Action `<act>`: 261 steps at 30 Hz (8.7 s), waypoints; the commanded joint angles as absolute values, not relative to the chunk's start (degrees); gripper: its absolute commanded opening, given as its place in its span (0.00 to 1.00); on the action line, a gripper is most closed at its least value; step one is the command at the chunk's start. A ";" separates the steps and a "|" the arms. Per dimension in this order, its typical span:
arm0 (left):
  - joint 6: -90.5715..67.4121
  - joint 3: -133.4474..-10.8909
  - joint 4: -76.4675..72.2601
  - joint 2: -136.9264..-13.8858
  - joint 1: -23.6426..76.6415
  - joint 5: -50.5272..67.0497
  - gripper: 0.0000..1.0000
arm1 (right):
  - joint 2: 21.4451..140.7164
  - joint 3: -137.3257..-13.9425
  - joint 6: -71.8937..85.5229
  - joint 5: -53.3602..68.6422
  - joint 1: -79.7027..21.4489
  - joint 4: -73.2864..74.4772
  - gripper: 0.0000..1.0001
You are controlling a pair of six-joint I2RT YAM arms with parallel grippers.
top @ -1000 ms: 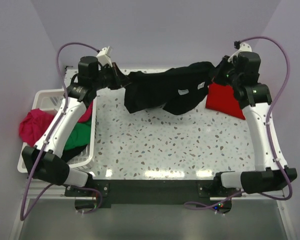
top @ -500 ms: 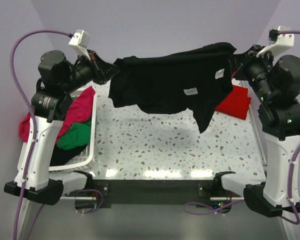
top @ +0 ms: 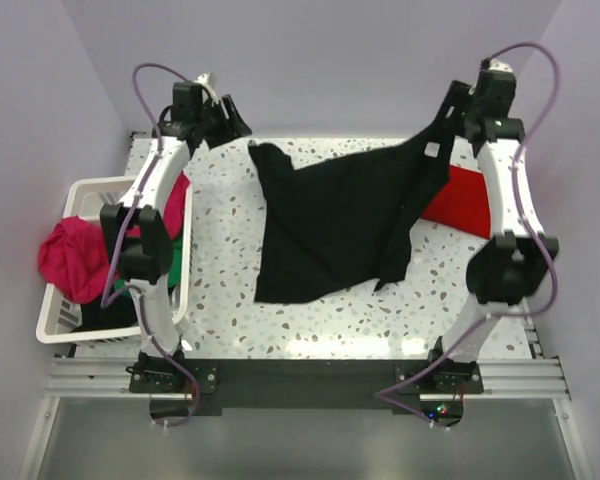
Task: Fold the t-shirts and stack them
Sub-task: Flatten the tshirt out
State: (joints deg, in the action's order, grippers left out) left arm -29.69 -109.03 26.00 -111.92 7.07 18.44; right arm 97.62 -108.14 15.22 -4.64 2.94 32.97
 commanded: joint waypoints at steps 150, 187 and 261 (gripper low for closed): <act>-21.80 -63.72 40.78 -90.18 11.96 2.64 0.00 | 76.31 -63.99 21.10 -5.44 -13.74 49.12 0.00; -17.40 -65.57 40.61 -91.58 8.79 2.72 0.00 | 84.72 -45.27 35.07 -5.80 5.45 47.03 0.52; -34.19 -118.30 18.02 -90.44 8.53 12.75 0.00 | 95.54 -137.28 25.75 -1.67 5.45 29.62 0.00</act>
State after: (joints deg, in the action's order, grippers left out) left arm -33.06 -112.66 24.88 -95.70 9.02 12.23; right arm 101.54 -129.23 24.51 -2.55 5.28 35.73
